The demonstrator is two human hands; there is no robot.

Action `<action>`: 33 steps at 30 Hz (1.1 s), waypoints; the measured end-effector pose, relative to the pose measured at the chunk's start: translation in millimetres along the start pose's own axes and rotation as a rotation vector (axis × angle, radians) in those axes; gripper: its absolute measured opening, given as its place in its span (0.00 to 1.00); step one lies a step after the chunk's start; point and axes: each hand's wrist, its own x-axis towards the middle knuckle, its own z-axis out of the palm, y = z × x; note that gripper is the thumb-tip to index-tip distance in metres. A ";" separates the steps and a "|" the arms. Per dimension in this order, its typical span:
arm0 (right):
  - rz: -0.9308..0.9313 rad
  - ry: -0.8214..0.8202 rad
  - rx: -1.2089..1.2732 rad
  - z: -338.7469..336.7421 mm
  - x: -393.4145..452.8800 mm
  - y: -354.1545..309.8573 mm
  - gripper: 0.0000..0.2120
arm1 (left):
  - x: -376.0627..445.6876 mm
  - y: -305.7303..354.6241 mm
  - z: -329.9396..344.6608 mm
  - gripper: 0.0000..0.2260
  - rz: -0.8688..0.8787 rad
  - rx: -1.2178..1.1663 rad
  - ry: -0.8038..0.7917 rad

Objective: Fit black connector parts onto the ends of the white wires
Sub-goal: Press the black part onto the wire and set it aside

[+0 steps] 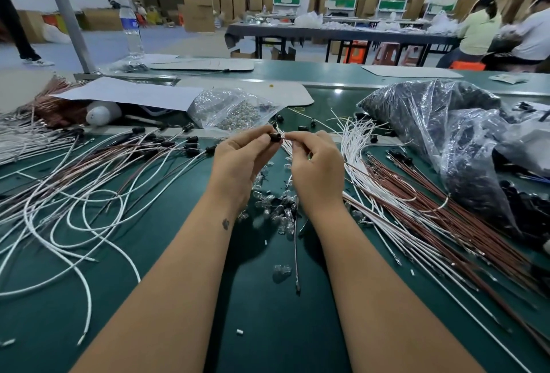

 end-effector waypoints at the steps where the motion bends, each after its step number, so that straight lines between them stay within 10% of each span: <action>1: 0.002 -0.019 0.028 -0.2 0.8 0.5 0.11 | -0.3 -0.1 -1.1 0.10 0.014 0.023 -0.011; 33: -0.110 -0.186 -0.018 -1.6 0.4 1.9 0.06 | -8.3 8.2 -15.3 0.08 0.157 0.513 -0.131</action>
